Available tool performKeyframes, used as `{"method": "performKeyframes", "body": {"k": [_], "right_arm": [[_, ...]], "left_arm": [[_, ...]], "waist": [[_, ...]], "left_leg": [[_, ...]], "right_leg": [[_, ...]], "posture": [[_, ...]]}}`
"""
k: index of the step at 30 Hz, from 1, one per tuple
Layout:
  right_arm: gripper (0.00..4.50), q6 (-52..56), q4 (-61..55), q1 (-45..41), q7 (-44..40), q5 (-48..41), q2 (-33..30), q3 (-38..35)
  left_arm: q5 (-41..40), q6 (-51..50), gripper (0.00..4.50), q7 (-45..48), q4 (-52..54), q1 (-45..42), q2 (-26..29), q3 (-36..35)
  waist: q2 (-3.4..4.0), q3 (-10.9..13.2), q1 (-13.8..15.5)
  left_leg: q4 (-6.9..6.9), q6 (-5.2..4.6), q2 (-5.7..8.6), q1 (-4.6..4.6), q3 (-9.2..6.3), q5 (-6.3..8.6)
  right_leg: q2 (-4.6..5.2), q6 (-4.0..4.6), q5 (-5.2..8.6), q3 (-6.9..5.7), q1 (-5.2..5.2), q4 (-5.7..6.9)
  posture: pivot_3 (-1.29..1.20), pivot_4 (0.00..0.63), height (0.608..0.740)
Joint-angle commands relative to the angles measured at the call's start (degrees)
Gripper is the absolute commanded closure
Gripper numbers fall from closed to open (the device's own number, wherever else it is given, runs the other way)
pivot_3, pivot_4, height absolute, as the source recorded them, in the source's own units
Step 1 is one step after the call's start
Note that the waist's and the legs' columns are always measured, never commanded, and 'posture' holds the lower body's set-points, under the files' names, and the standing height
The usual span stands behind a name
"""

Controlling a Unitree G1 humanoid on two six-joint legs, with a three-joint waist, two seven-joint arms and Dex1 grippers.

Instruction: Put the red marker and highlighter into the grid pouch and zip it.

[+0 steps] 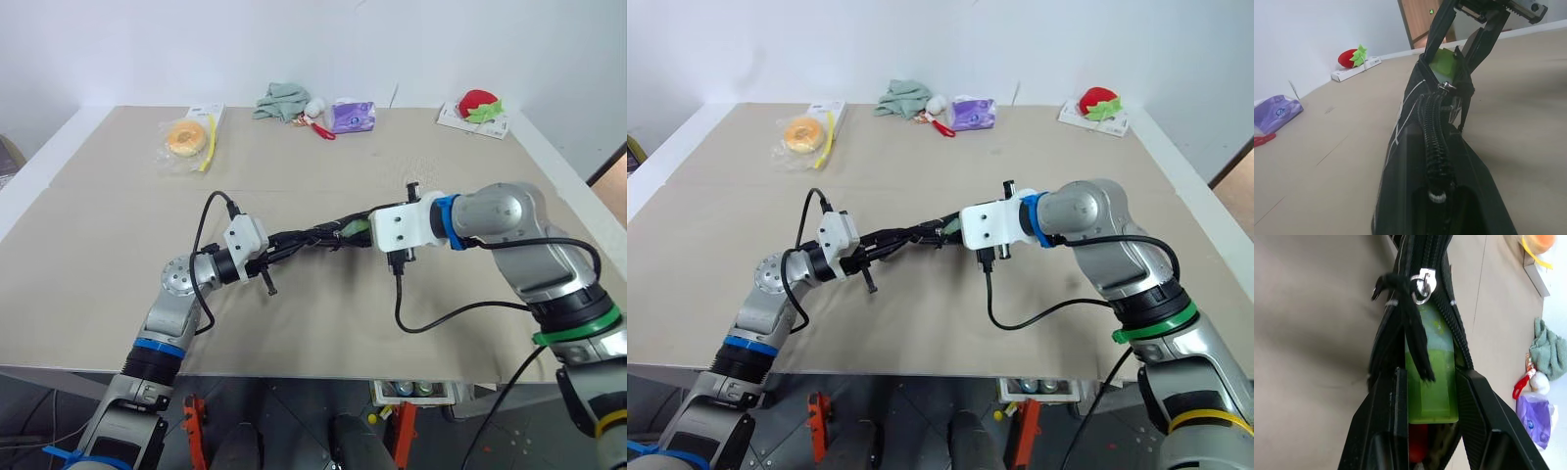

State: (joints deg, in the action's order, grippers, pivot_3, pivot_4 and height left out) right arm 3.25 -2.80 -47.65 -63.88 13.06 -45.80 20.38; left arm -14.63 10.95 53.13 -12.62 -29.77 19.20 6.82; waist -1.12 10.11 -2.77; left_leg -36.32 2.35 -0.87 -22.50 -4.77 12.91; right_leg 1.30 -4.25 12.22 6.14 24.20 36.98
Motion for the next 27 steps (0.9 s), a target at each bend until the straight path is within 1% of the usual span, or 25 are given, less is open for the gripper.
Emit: {"method": "performKeyframes", "body": {"k": [1, 3, 5, 6, 7, 11, 14, 17, 18, 20, 22, 24, 26, 27], "right_arm": [[2.46, 0.9, -2.3, -0.8, -1.2, -2.7, 0.5, -2.6], [1.60, 3.9, -3.3, -0.4, -2.6, -6.0, 0.2, -4.9], [0.67, 5.9, -3.4, -1.0, -2.2, -8.8, 0.2, -7.6], [0.11, 7.7, -3.7, -1.2, -2.5, -10.8, 0.0, -9.2], [0.02, 9.7, -4.3, -1.2, -2.9, -12.8, -0.1, -10.8], [0.02, 13.5, -7.0, -0.2, -3.7, -17.7, 0.1, -13.1], [0.02, 14.1, -10.2, 2.3, -3.9, -17.5, 0.2, -10.7], [0.02, 13.4, -10.3, 2.8, -3.5, -16.3, 0.6, -8.8], [0.26, 13.0, -9.9, 2.7, -3.4, -15.9, 0.7, -8.3], [0.97, 11.3, -8.3, 2.5, -3.1, -14.3, 0.7, -6.7], [1.82, 9.7, -6.7, 2.3, -2.9, -13.0, 0.8, -5.8], [2.89, 9.1, -6.0, 2.2, -2.9, -12.6, 1.0, -5.6], [3.80, 8.4, -5.1, 1.7, -2.9, -12.4, 1.3, -5.5], [4.40, 8.2, -4.8, 1.6, -2.9, -12.4, 1.4, -5.6]], "left_arm": [[-0.3, 0.5, 4.50, 0.0, 2.5, -0.5, -0.1, -0.4], [-0.3, 0.4, 4.50, -0.1, 2.5, -0.6, -0.1, -0.5], [-0.3, 0.4, 4.50, -0.1, 2.4, -0.5, -0.1, -0.6], [-0.4, 0.4, 4.50, -0.1, 2.5, -0.5, -0.1, -0.7], [-0.4, 0.4, 4.50, -0.1, 2.6, -0.4, -0.1, -0.7], [-0.4, 0.4, 4.50, -0.1, 2.2, -0.4, -0.1, -0.7], [-0.4, 0.4, 4.50, -0.1, 2.0, -0.7, -0.3, -0.6], [-0.4, 0.5, 4.50, 0.0, 1.8, -1.0, -0.4, -0.6], [-0.4, 0.4, 4.50, 0.0, 1.8, -1.0, -0.4, -0.6], [-0.4, 0.4, 4.50, 0.0, 2.1, -0.8, -0.3, -0.6], [-0.3, 0.3, 4.50, -0.1, 2.3, -0.6, -0.3, -0.7], [-0.4, 0.3, 4.50, -0.2, 2.6, -0.5, -0.2, -0.7], [-0.3, 0.2, 4.50, -0.3, 2.9, -0.1, -0.1, -0.7], [-0.3, 0.1, 4.50, -0.4, 3.1, 0.0, -0.1, -0.8]], "waist": [[0.00, 0.0, 0.0], [0.00, 0.0, 0.0], [0.00, 0.0, 0.0], [0.00, 0.0, 0.0], [0.00, 0.0, 0.0], [0.00, 0.0, 0.0], [0.00, 0.0, 0.0], [0.00, 0.0, -0.1], [0.00, 0.0, -0.1], [0.00, 0.0, 0.0], [0.00, 0.0, 0.0], [0.00, 0.0, 0.0], [0.00, 0.0, 0.0], [0.00, 0.0, 0.0]], "left_leg": [[0.00, 0.00, 0.00, 0.00, 0.00, 0.00], [0.00, 0.00, 0.01, 0.00, 0.00, 0.00], [0.00, 0.00, 0.01, -0.01, -0.01, 0.00], [0.00, 0.00, 0.01, -0.01, -0.01, 0.00], [0.00, 0.00, 0.01, -0.01, -0.02, 0.00], [0.00, 0.00, 0.00, 0.01, -0.02, 0.00], [0.00, 0.00, -0.03, 0.02, -0.04, 0.00], [-0.02, 0.00, -0.01, 0.02, -0.01, 0.00], [-0.02, 0.00, 0.00, 0.02, 0.00, 0.00], [-0.03, 0.00, 0.00, 0.02, -0.01, 0.00], [-0.03, 0.00, 0.00, 0.02, -0.01, 0.00], [-0.03, 0.00, 0.00, 0.02, -0.01, 0.00], [-0.02, 0.00, -0.01, 0.02, -0.01, 0.00], [-0.02, 0.00, -0.01, 0.01, -0.01, 0.00]], "right_leg": [[0.00, 0.00, 0.00, 0.00, 0.00, 0.00], [0.01, -0.01, 0.00, 0.00, 0.00, 0.00], [0.01, 0.00, 0.00, 0.00, -0.01, 0.00], [0.02, 0.00, 0.00, 0.00, -0.01, 0.00], [0.02, 0.00, 0.00, 0.00, -0.02, 0.00], [0.00, 0.00, 0.00, 0.00, -0.02, 0.00], [-0.03, 0.01, 0.00, -0.03, -0.03, 0.01], [-0.02, 0.00, -0.01, 0.00, -0.03, 0.01], [-0.01, 0.00, -0.02, 0.01, -0.03, 0.01], [-0.01, 0.00, -0.02, 0.00, -0.02, 0.01], [-0.01, -0.01, -0.02, -0.01, -0.03, 0.01], [-0.01, -0.01, -0.02, -0.01, -0.02, 0.01], [-0.02, 0.00, -0.01, -0.01, -0.02, 0.01], [-0.02, 0.00, -0.01, -0.01, -0.02, 0.01]], "posture": [[0.00, 0.150, 0.739], [0.00, 0.150, 0.739], [0.00, 0.150, 0.739], [0.00, 0.150, 0.739], [0.00, 0.150, 0.739], [0.00, 0.150, 0.739], [0.00, 0.150, 0.739], [0.00, 0.150, 0.739], [0.00, 0.150, 0.739], [0.00, 0.150, 0.739], [0.00, 0.150, 0.739], [0.00, 0.150, 0.739], [0.00, 0.150, 0.739], [0.00, 0.150, 0.739]]}}
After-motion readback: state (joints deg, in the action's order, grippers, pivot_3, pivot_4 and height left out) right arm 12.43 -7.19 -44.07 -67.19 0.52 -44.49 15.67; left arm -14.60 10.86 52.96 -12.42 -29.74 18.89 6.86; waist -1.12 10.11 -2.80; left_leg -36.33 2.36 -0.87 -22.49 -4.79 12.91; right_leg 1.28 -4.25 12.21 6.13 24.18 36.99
